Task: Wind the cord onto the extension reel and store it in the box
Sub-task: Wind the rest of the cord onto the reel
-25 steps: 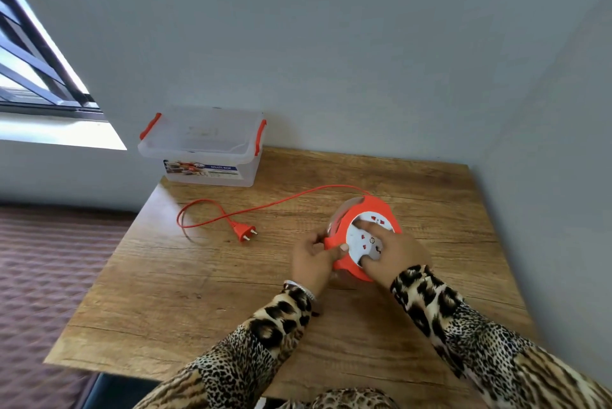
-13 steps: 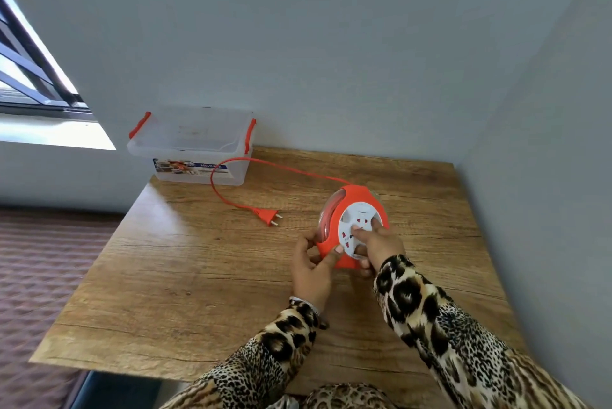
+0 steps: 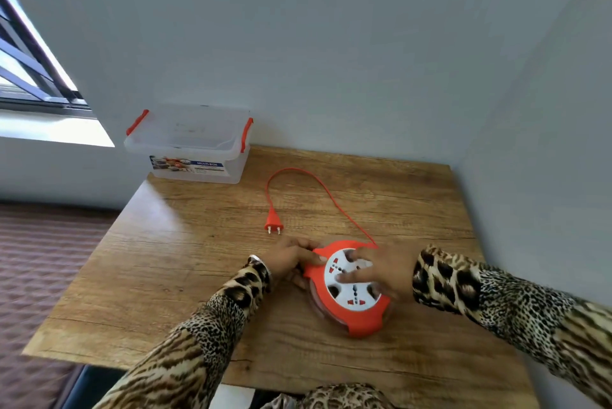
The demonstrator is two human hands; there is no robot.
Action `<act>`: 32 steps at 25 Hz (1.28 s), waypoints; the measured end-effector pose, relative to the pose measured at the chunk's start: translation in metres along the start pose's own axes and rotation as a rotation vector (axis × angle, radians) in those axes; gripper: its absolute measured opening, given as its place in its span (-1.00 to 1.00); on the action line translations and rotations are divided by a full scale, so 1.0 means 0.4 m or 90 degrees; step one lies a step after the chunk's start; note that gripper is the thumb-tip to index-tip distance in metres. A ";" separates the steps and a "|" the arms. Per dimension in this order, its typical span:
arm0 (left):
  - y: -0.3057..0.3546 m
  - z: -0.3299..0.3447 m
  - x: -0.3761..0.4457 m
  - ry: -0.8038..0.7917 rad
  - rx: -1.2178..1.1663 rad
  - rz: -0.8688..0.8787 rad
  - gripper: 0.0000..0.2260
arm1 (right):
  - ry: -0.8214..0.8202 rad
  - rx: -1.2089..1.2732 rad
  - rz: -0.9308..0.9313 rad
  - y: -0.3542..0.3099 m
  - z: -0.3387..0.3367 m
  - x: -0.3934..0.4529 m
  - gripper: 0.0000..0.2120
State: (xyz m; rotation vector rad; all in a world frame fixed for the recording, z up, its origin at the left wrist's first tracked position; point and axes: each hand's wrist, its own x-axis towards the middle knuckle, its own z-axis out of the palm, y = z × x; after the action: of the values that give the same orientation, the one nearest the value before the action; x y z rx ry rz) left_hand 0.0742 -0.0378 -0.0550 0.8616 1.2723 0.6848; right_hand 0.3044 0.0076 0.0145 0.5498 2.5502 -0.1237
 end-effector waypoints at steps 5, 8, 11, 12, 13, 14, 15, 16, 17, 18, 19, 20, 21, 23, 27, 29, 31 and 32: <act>0.012 0.001 0.005 -0.014 0.041 -0.028 -0.69 | -0.070 -0.105 -0.040 -0.031 -0.011 0.022 -0.47; 0.003 0.000 0.003 -0.019 0.019 -0.018 -0.68 | -0.033 -0.159 -0.050 -0.040 -0.039 0.037 -0.45; 0.000 -0.001 0.003 -0.011 -0.026 -0.022 -0.70 | 0.033 -0.143 -0.012 -0.039 -0.024 0.037 -0.44; -0.002 0.006 0.003 0.001 -0.051 -0.023 -0.71 | 0.049 -0.123 0.021 -0.034 -0.014 0.036 -0.43; -0.005 0.018 0.001 0.019 -0.082 -0.021 -0.72 | 0.066 -0.099 0.063 -0.028 -0.005 0.035 -0.43; -0.010 0.033 -0.001 0.045 -0.115 -0.014 -0.74 | 0.091 -0.067 0.111 -0.022 0.000 0.039 -0.41; -0.016 0.053 -0.001 0.077 -0.151 -0.004 -0.74 | 0.119 -0.027 0.166 -0.014 0.002 0.044 -0.40; -0.023 0.075 -0.003 0.115 -0.190 0.008 -0.75 | 0.143 0.012 0.221 -0.009 0.004 0.050 -0.39; -0.030 0.098 -0.006 0.155 -0.231 0.020 -0.75 | 0.164 0.045 0.264 -0.008 0.006 0.058 -0.38; -0.036 0.119 -0.009 0.193 -0.272 0.031 -0.76 | 0.186 0.075 0.297 -0.008 0.008 0.067 -0.38; -0.040 0.140 -0.012 0.227 -0.313 0.038 -0.75 | 0.211 0.108 0.330 -0.010 0.009 0.074 -0.38; -0.042 0.161 -0.016 0.258 -0.357 0.041 -0.74 | 0.236 0.147 0.364 -0.015 0.010 0.082 -0.38; -0.044 0.182 -0.020 0.288 -0.402 0.046 -0.73 | 0.255 0.190 0.394 -0.023 0.010 0.090 -0.37; -0.047 0.223 -0.031 0.341 -0.472 0.072 -0.72 | 0.276 0.274 0.443 -0.037 0.003 0.104 -0.35; -0.061 0.244 -0.049 0.344 -0.479 0.083 -0.71 | 0.217 0.276 0.412 -0.043 -0.014 0.110 -0.41; -0.059 0.202 -0.053 0.296 -0.415 0.049 -0.77 | 0.182 0.244 0.358 -0.036 -0.016 0.098 -0.45; -0.049 0.151 -0.046 0.242 -0.317 -0.003 -0.80 | 0.149 0.207 0.311 -0.024 -0.009 0.084 -0.46; -0.043 0.131 -0.043 0.219 -0.276 -0.027 -0.80 | 0.131 0.190 0.293 -0.019 -0.005 0.078 -0.45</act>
State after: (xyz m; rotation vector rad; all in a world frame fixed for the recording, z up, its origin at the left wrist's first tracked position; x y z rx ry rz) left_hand 0.1221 -0.0696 -0.0568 0.3678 1.3684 1.0602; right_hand 0.2760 0.0121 0.0000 1.3067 2.5378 -0.2969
